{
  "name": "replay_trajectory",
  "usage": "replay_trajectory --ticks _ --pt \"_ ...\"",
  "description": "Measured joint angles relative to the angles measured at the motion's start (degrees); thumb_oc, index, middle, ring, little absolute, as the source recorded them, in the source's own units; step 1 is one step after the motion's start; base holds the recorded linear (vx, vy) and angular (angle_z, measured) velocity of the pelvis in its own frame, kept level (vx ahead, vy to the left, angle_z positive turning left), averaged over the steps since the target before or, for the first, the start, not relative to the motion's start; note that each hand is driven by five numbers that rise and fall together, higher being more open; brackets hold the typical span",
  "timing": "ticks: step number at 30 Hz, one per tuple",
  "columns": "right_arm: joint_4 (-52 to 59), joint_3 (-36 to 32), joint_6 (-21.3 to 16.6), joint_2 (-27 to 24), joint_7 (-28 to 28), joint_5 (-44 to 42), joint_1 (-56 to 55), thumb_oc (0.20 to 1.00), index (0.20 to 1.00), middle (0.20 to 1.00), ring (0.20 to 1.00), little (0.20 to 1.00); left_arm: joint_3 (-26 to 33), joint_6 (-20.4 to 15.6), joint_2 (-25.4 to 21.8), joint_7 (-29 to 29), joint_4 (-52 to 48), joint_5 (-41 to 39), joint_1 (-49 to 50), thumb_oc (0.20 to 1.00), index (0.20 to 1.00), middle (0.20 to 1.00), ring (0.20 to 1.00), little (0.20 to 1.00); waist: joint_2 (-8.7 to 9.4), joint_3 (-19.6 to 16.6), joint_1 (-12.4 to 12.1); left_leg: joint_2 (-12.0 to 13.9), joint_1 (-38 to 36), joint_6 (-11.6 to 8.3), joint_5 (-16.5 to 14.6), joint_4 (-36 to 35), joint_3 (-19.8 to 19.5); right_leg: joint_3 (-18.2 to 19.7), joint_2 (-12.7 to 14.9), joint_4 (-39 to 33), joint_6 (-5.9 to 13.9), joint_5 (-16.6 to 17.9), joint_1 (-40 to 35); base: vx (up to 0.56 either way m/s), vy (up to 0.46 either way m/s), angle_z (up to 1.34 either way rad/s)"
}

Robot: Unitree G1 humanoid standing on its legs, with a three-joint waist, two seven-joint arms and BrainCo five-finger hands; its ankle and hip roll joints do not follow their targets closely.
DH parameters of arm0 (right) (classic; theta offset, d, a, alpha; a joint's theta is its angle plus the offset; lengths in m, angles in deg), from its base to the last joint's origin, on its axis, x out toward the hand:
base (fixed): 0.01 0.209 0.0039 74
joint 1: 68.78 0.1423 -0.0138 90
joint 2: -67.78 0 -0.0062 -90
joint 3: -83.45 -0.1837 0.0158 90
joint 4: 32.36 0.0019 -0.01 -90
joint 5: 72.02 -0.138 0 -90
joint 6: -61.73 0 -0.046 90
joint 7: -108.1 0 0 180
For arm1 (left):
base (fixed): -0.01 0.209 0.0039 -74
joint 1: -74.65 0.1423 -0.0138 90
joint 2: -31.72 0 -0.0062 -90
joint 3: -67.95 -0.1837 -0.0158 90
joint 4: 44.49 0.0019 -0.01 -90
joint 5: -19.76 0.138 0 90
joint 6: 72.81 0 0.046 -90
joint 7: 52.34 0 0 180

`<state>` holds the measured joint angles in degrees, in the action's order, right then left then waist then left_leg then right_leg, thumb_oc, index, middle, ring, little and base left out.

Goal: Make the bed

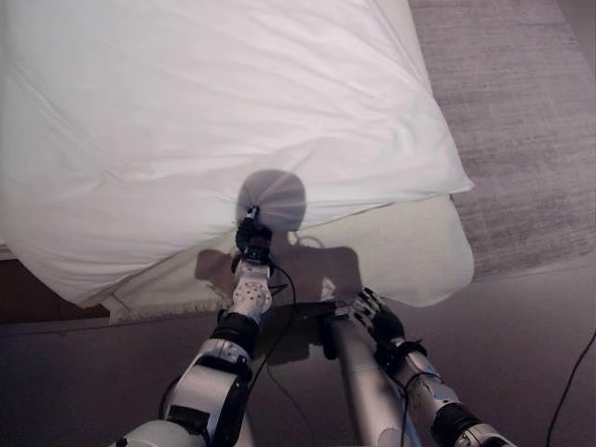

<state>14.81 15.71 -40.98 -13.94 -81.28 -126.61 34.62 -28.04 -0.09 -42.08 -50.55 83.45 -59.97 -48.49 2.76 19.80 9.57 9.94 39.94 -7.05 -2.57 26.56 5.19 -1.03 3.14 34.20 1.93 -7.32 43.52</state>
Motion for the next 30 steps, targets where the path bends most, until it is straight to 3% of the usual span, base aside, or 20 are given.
replay_trajectory --ticks 10,18,25,30 --pt "1.2 1.3 1.3 3.6 -6.3 -16.6 7.3 1.0 1.0 1.0 1.0 1.0 -5.0 -3.5 1.1 0.5 -13.8 -2.7 1.9 0.2 0.2 0.2 0.2 0.2 -0.06 3.1 -3.1 -1.5 -2.4 -0.13 2.8 -3.9 -1.3 -1.5 1.3 -0.5 -0.25 0.1 -1.9 0.0 0.007 0.11" --pt "4.1 1.9 1.8 7.3 -7.8 -27.7 15.4 1.0 1.0 1.0 1.0 1.0 -7.4 -7.5 1.7 -1.8 -21.8 -4.4 1.3 0.2 0.2 0.2 0.2 0.2 -1.05 5.1 -5.5 -2.3 -3.4 0.07 3.9 -5.3 -2.7 -3.0 2.2 -1.1 0.16 -0.1 -3.8 0.01 0.012 0.11" --pt "10.0 -2.2 -0.2 7.2 -7.5 -36.5 19.9 1.0 1.0 1.0 1.0 1.0 -8.5 -10.8 1.8 -5.9 -28.4 -4.2 1.4 0.2 0.2 0.2 0.2 0.2 -2.15 6.0 -6.7 -3.3 -3.3 0.2 4.6 -6.0 -3.9 -4.3 3.2 -0.8 0.17 -0.3 -4.0 0.02 0.014 0.11" --pt "13.7 -5.3 -3.5 7.1 -7.0 -39.0 21.0 1.0 1.0 1.0 1.0 1.0 -8.5 -11.2 0.8 -7.7 -29.0 -2.1 2.0 0.2 0.2 0.2 0.2 0.2 -2.73 6.3 -7.4 -3.4 -3.2 0.29 4.7 -6.1 -4.1 -4.6 3.4 -1.0 0.24 -0.4 -4.3 0.02 0.023 0.02"
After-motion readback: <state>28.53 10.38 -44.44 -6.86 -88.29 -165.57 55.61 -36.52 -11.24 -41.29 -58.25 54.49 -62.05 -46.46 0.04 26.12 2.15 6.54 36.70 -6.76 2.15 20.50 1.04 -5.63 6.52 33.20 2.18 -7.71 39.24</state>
